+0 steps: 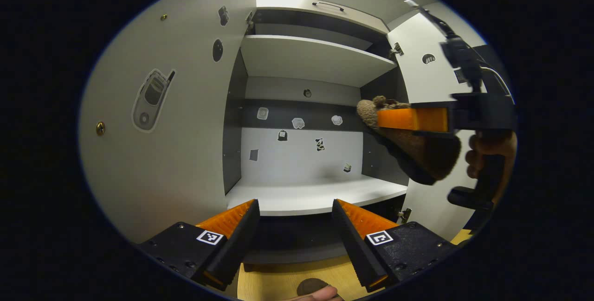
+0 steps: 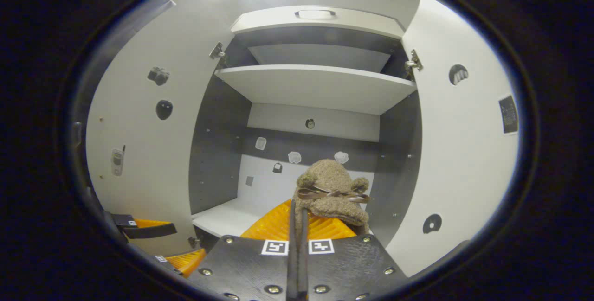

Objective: Grab one shoe with the right hand and put it into the shoe cabinet, grab the other shoe with the left hand and put it into the shoe cabinet; then close the right door with the right hand and the left door with the left hand.

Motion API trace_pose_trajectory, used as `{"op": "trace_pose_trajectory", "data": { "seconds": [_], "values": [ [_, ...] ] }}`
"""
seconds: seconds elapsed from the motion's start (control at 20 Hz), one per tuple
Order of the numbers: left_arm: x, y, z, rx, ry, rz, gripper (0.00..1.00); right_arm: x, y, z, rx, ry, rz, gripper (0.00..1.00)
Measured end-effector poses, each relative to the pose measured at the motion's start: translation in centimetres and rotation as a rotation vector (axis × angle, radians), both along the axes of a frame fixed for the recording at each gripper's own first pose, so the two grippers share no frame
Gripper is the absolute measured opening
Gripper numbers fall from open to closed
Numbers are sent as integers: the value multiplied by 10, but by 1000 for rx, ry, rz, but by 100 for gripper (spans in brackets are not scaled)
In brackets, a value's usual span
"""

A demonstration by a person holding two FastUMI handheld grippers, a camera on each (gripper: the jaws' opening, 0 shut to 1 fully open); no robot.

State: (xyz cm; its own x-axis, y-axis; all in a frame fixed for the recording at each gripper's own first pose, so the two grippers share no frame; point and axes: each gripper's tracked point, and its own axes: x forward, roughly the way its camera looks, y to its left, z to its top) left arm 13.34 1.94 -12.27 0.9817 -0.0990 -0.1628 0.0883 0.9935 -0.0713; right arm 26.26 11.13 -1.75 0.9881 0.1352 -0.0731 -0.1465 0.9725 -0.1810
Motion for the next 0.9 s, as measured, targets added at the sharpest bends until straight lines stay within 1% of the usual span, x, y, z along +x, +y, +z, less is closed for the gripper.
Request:
{"op": "trace_pose_trajectory", "data": {
  "seconds": [0.1, 0.25, 0.3, 0.35, 0.45, 0.55, 0.7, 0.75, 0.8, 0.85, 0.9],
  "values": [
    [0, 2, 1, -4, -3, 6, 96, 30, -2, -13, -57, 21, -26, 1],
    [-1, 8, 2, -2, -9, 16, 96, 69, -11, -50, -114, 99, -76, 1],
    [-1, 9, 4, 1, -11, 18, 96, 79, -15, -63, -147, 122, -86, 2],
    [-2, 8, 3, 2, -11, 17, 96, 89, -19, -76, -179, 144, -86, 5],
    [-1, 7, 2, 4, -12, 16, 96, 105, -34, -100, -232, 177, -127, 5],
    [-2, 7, 2, 8, -11, 15, 96, 124, -46, -111, -238, 178, -168, 5],
    [0, 7, 1, 7, -10, 18, 96, 144, -58, -123, -257, 194, -186, 4],
    [0, 6, -1, 7, -7, 21, 96, 148, -62, -131, -264, 210, -192, 5],
    [1, 6, -1, 6, -5, 26, 96, 150, -59, -137, -242, 229, -183, 10],
    [2, 6, -2, 7, -5, 32, 96, 153, -57, -144, -220, 246, -180, 11],
    [2, 5, -3, 10, -3, 38, 96, 155, -58, -147, -220, 253, -182, 11]
  ]
}}
